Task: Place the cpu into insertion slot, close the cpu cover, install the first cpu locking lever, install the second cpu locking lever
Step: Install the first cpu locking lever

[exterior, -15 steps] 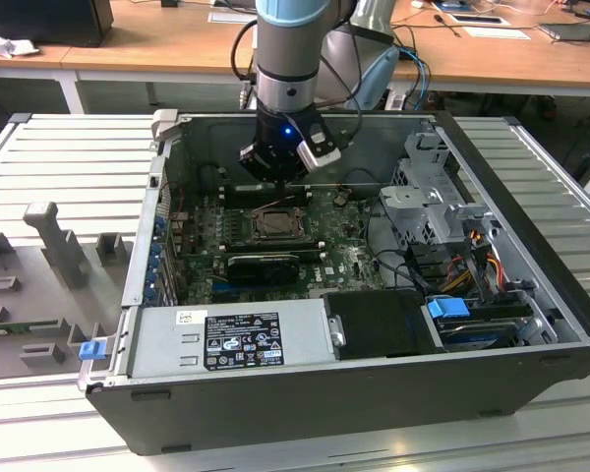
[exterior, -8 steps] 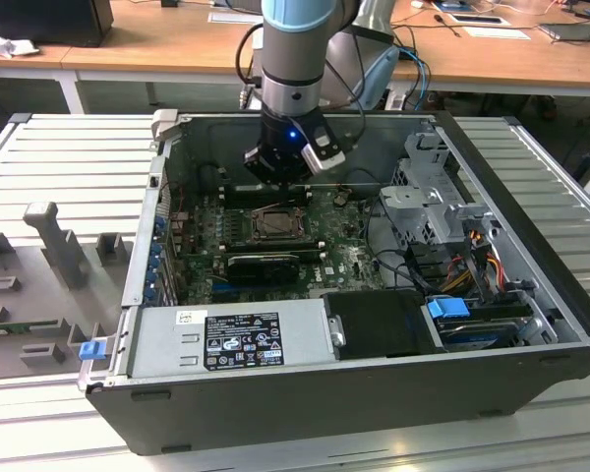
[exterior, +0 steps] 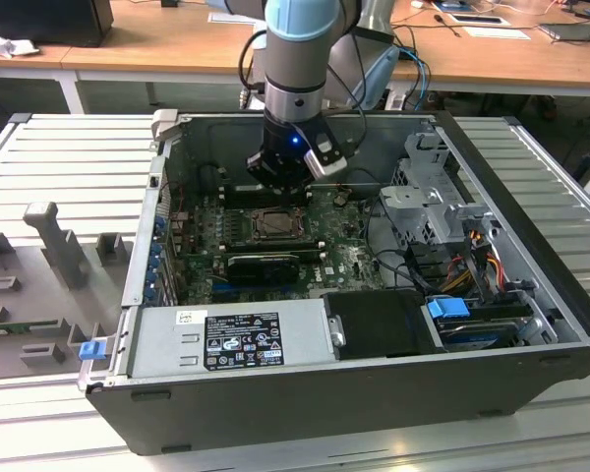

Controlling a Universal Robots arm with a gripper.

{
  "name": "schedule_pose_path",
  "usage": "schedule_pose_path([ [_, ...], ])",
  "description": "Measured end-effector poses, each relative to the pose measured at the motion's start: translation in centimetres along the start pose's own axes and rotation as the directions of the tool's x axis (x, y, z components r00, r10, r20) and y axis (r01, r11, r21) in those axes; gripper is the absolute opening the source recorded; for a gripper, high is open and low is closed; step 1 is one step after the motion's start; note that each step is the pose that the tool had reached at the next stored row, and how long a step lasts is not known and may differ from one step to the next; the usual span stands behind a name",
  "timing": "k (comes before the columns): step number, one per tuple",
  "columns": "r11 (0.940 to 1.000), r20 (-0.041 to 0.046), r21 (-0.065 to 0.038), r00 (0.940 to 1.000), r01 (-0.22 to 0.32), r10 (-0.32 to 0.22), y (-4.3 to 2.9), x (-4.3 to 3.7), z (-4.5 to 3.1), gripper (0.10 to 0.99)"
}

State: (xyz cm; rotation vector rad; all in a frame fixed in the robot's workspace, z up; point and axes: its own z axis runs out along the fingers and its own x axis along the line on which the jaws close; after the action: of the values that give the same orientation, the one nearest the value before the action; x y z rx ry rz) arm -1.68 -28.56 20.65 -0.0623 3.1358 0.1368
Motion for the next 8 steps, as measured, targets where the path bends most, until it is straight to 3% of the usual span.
schedule_pose_path([
  [8, 1.0000, -0.0001, 0.001, 1.0000, 0.000, 0.000, -0.05, -0.03, 0.32, 0.106],
])
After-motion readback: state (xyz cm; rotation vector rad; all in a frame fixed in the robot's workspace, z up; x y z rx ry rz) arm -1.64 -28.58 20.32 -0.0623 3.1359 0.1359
